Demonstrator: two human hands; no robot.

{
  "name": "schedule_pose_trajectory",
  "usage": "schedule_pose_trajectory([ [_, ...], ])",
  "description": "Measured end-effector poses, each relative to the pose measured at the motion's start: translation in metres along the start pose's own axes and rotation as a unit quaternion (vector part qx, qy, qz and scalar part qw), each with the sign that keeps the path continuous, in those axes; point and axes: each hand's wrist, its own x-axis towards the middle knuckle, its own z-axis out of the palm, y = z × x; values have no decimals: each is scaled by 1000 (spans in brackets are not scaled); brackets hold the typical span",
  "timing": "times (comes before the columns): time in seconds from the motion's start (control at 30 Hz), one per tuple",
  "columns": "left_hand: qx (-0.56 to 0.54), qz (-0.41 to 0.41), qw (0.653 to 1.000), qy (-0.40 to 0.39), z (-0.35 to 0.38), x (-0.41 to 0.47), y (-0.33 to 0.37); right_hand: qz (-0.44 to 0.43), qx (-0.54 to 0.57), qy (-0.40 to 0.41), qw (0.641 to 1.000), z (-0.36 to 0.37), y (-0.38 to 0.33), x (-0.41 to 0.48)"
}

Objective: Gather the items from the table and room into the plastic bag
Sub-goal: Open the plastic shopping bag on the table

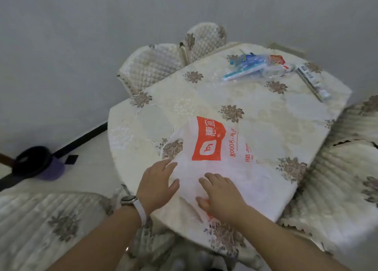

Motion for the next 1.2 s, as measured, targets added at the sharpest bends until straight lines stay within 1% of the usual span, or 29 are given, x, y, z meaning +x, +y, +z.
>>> schedule_pose_trajectory([
  [0.07, -11, -43, 999, -9, 3, 5, 1, -1, 19, -23, 1000, 9, 6, 12],
  [0.13, -20, -100, 995, -10, 7, 7, -2, -28, 18, -39, 999, 21, 10, 26],
  [0.2, -44, -137, 990, -9, 12, 9, -4, -49, 14, -51, 997, 34, 10, 41],
  [0.3, -58, -154, 986, -14, 17, 10, -4, -46, 15, -55, 997, 47, 9, 56],
  [0.4, -68, -155, 985, -19, 22, 13, -13, -13, 21, -55, 998, 57, 10, 67],
  [0.47, -76, -144, 986, -30, 26, 18, -25, -1, 19, -63, 998, 62, 14, 72],
  [0.53, -88, -119, 987, -58, 33, 26, -37, 4, 25, -49, 998, 66, 19, 77],
  [0.67, -108, -48, 979, -166, 48, 41, -60, 42, 63, -8, 997, 67, 23, 82],
  [0.7, -101, -24, 978, -180, 51, 43, -64, 53, 72, -2, 996, 64, 24, 82],
  [0.8, -59, 51, 982, -173, 54, 46, -73, 106, 115, 22, 987, 50, 27, 84],
  [0.9, -46, 62, 985, -156, 61, 52, -80, 166, 155, 44, 973, 30, 34, 83],
  [1.03, -33, 86, 993, -77, 75, 59, -80, 219, 163, 75, 959, 7, 43, 78],
  [1.1, -61, 96, 992, -60, 79, 61, -78, 248, 158, 95, 951, -1, 46, 72],
  [1.2, -134, 69, 987, -57, 74, 64, -71, 295, 164, 135, 932, -12, 54, 59],
])
